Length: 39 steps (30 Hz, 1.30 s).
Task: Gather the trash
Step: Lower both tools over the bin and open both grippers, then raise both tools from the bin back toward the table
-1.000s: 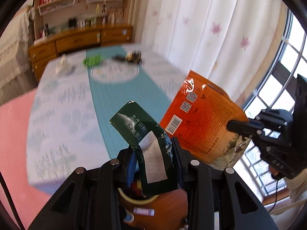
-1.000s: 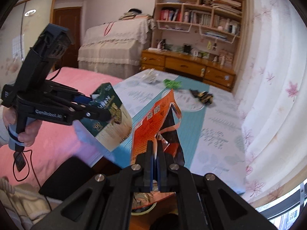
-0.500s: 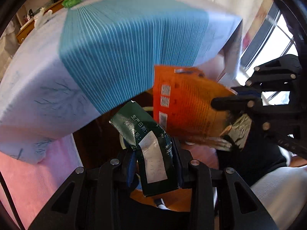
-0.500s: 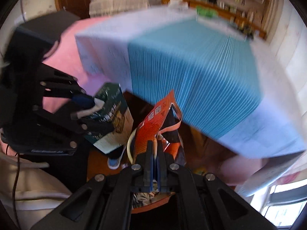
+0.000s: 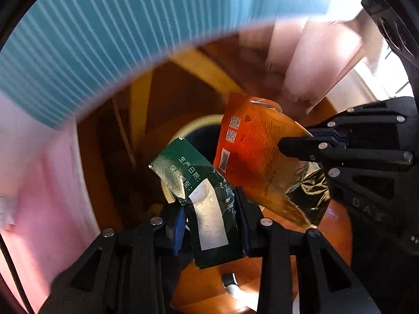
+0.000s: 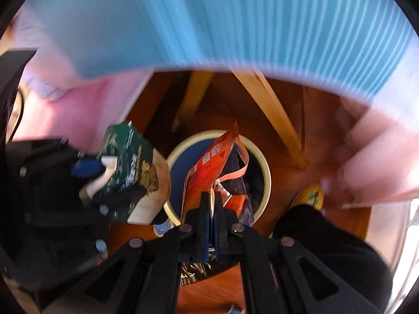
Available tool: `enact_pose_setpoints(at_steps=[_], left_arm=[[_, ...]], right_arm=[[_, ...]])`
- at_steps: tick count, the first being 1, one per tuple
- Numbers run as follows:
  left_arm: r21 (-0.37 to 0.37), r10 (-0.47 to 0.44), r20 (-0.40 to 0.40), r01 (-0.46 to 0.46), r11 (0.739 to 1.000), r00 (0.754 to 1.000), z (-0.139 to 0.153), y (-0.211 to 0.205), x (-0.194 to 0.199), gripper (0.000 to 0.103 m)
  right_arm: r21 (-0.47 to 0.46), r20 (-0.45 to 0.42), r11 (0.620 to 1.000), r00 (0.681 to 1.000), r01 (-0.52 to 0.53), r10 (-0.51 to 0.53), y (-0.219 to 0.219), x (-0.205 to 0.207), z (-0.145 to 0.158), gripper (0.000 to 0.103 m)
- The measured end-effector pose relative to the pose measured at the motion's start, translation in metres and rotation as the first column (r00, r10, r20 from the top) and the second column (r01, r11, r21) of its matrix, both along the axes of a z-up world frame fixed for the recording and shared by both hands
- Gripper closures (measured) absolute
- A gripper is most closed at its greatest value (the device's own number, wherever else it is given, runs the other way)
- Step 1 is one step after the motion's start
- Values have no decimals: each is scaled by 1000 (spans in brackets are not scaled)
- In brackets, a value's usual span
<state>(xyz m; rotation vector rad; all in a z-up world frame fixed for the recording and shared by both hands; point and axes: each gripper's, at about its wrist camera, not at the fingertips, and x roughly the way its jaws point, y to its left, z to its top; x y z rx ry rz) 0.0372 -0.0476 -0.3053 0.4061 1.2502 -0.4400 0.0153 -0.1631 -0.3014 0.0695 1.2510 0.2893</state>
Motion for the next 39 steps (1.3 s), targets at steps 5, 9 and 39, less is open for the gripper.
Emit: enact_pose_setpoints(at_steps=[5, 9, 39], left_arm=[[30, 46, -78, -44, 999, 996, -42, 1, 21, 71], [20, 108, -142, -106, 994, 984, -64, 3, 41, 71], [0, 279, -274, -290, 957, 920, -99, 23, 67, 27]], right_arm=[[53, -134, 992, 986, 111, -103, -6, 26, -47, 100], [57, -207, 986, 968, 157, -142, -9, 37, -67, 100], [-9, -321, 952, 901, 305, -292, -19, 56, -113, 72]])
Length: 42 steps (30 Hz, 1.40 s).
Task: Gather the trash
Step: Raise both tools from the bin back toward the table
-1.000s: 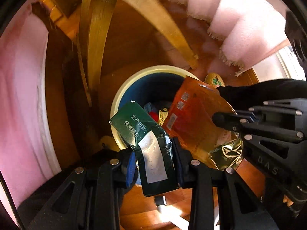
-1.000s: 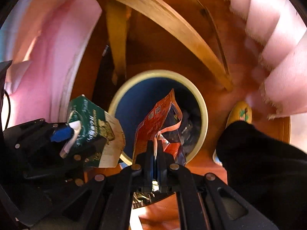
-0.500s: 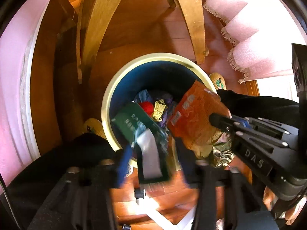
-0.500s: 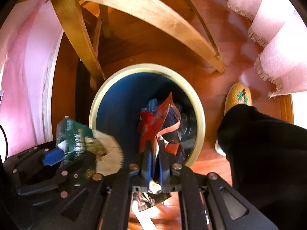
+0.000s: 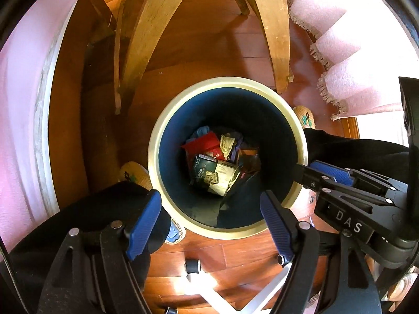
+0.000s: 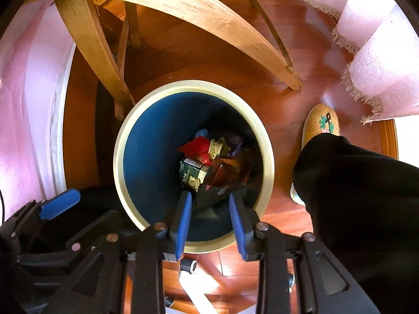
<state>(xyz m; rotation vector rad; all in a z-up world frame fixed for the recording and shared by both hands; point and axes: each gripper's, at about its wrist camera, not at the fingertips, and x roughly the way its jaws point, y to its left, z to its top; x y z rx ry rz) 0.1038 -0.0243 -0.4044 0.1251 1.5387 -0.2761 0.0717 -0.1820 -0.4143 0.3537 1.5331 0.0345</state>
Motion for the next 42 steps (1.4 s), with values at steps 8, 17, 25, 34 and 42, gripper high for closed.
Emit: enact_pose_setpoints(at_steps=[8, 17, 25, 34, 42], left_arm=[[5, -7, 5, 7, 1000, 1000, 2, 1, -2, 27], [32, -41, 44, 40, 999, 998, 16, 3, -16, 27], [23, -134, 66, 133, 991, 989, 43, -7, -48, 27], [39, -341, 199, 341, 939, 919, 128, -15, -106, 27], [13, -326, 418, 353, 935, 848, 256, 12, -108, 27]], right_arm=[[-14, 3, 1000, 1000, -16, 16, 4, -2, 2, 72], [-56, 41, 996, 996, -72, 74, 11, -16, 17, 72], [-115, 128, 986, 982, -123, 138, 8, -42, 56, 72], [-145, 254, 961, 929, -238, 268, 2, -74, 144, 72], [-210, 421, 924, 824, -319, 380, -10, -90, 264, 72]])
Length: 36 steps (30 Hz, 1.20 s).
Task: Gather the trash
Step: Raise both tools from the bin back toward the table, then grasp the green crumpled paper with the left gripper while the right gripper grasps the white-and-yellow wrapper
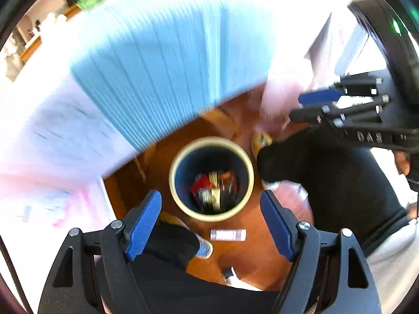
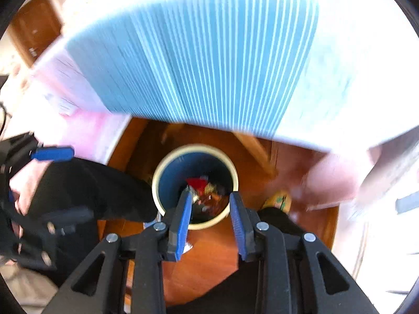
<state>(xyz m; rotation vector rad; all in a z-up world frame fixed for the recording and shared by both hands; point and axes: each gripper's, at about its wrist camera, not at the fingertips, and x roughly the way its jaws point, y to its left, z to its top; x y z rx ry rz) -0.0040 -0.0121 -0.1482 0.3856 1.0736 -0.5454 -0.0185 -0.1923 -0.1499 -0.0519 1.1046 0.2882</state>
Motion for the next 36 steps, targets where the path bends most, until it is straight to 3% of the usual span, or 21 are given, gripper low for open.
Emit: enact_pose_setpoints(at_steps=[7, 11, 16, 19, 24, 27, 30, 36], left_arm=[[-18, 29, 207, -26, 1000, 978, 103, 12, 28, 27], [-37, 45, 260, -37, 999, 964, 148, 12, 67, 27], [-51, 77, 281, -65, 997, 957, 180, 14, 128, 27], [-44, 120, 297, -112, 993, 947, 195, 14, 173, 27], [-81, 177, 267, -161, 984, 947, 209, 20, 262, 27], [-67, 197, 263, -186, 980, 945, 209, 16, 319, 27], [-38, 206, 229, -203, 979, 952, 195, 9, 371, 27], [-33, 217, 140, -215, 976, 966, 156, -6, 452, 27]], right_arm=[[60, 151, 998, 988, -32, 22, -10, 19, 102, 72], [77, 209, 997, 978, -19, 3, -16, 51, 144, 72], [103, 258, 994, 965, 22, -48, -28, 115, 185, 71], [126, 269, 991, 959, 50, -83, -36, 157, 199, 55], [163, 264, 981, 954, 100, -141, -48, 230, 206, 51], [186, 220, 971, 957, 148, -188, -57, 286, 199, 51], [218, 150, 950, 954, 225, -260, -68, 346, 178, 50], [233, 40, 912, 934, 337, -355, -88, 421, 137, 50]])
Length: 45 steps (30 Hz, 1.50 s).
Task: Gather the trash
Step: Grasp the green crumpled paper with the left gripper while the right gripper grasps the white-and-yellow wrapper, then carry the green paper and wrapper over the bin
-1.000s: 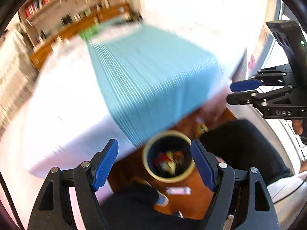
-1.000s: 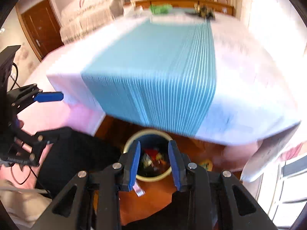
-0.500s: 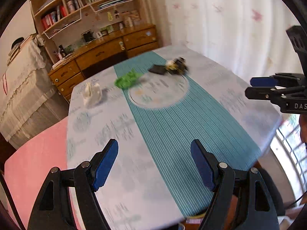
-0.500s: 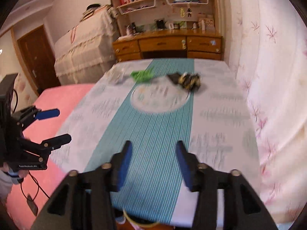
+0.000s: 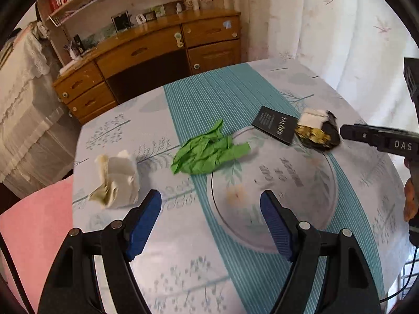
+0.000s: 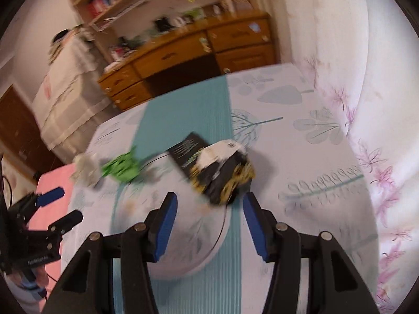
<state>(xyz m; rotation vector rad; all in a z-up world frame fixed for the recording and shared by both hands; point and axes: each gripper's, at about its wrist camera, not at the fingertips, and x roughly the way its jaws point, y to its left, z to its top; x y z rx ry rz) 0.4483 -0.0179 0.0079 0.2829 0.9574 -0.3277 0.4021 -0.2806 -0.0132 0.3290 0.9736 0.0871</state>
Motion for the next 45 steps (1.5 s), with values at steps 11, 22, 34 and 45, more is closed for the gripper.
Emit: enact_pose_setpoints(at_steps=[11, 22, 34, 45], left_arm=[[122, -49, -19, 51, 991, 999, -46, -35, 66, 27], [115, 16, -33, -12, 993, 999, -67, -39, 99, 53], [38, 9, 5, -10, 999, 1000, -37, -31, 34, 59], [-94, -5, 24, 7, 996, 1000, 26, -1, -125, 59]], right_arm=[[164, -34, 986, 999, -21, 27, -5, 41, -40, 32], [136, 10, 987, 996, -86, 85, 5, 25, -44, 48], [165, 78, 979, 991, -122, 111, 5, -30, -14, 50], [111, 158, 973, 970, -202, 183, 37, -155, 45, 50]])
